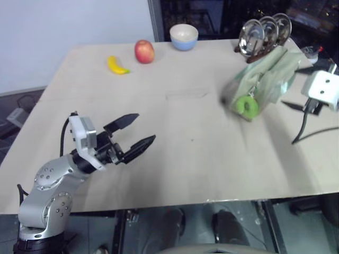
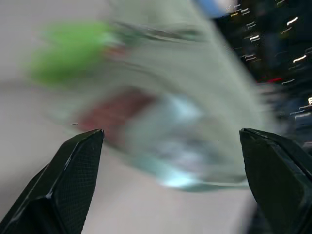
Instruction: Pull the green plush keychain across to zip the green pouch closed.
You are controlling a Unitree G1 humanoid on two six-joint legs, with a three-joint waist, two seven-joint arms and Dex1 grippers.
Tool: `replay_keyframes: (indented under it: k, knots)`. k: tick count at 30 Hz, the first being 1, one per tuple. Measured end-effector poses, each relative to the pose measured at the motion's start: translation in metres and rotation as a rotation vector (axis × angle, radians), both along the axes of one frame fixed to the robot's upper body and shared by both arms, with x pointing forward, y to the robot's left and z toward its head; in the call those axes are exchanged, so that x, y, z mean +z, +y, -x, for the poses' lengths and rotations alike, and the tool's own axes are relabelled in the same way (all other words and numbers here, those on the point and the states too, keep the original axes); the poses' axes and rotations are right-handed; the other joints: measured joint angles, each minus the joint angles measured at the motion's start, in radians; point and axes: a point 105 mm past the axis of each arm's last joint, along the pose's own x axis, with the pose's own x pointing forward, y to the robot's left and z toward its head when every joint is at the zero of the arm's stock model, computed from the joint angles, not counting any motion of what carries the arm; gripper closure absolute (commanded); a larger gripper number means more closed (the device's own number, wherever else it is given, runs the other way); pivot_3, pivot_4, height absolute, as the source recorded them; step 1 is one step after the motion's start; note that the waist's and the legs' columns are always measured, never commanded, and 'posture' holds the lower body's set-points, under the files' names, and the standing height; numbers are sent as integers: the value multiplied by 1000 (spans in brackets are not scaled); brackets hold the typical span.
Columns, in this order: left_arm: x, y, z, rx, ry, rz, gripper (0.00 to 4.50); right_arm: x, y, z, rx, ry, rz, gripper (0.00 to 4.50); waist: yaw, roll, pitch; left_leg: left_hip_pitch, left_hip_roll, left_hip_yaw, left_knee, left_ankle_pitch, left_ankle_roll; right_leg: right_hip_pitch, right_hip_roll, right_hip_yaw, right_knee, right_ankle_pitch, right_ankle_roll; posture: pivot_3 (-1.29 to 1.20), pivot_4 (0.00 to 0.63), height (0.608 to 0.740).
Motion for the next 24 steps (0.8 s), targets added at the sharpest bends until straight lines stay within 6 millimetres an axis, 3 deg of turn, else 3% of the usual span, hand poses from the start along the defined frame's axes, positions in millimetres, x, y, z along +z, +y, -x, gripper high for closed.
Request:
replay_keyframes:
  k: [4, 8, 14, 17, 18, 19, 20, 24]
  knots:
    - [-7, -1, 0, 9, 12, -16, 56, -5, 1, -29, 16, -43, 155, 0, -13, 0, 0, -1, 0, 3, -1, -1, 1, -4, 2, 4, 0, 0, 0, 0, 150, 740]
    - [-13, 1, 1, 40, 23, -4, 56, -2, -1, -46, 17, -98, 272, 0, -18, 1, 1, -3, 0, 3, -3, -1, 1, -6, 2, 4, -1, 0, 0, 0, 150, 740]
    - [-19, 3, 3, 69, 28, -12, 56, 0, 4, -57, 32, -152, 315, 0, -19, 1, 1, -2, 0, 3, -3, -1, 1, -6, 3, 5, 1, 0, 0, 0, 150, 740]
    - [-18, 4, 2, 85, 20, -10, 0, -2, 4, -59, 36, -148, 325, 740, -19, 1, 1, -2, 0, 3, -2, -1, 1, -6, 3, 6, 1, 0, 0, 0, 150, 740]
    - [-17, 4, 2, 90, 13, -9, 0, -3, 4, -59, 36, -145, 326, 1321, -20, 1, 1, -2, 0, 3, -2, -1, 1, -6, 3, 6, 1, 0, 0, 0, 150, 740]
    - [-17, 4, 2, 91, 12, -9, 0, -3, 4, -59, 38, -144, 326, 1547, -20, 1, 1, -2, 0, 3, -2, -1, 1, -6, 3, 6, 1, 0, 0, 0, 150, 740]
    - [-17, 5, 2, 92, 10, -10, 0, -3, 4, -58, 41, -143, 324, 2186, -20, 1, 1, -2, 0, 3, -2, -1, 1, -6, 3, 6, 1, 0, 0, 0, 150, 740]
    - [-17, 5, 1, 105, 2, -21, 0, -2, 6, -58, 51, -138, 310, 3831, -23, 1, 0, -1, 0, 4, -2, -1, 1, -6, 3, 6, 2, 0, 0, 0, 150, 740]
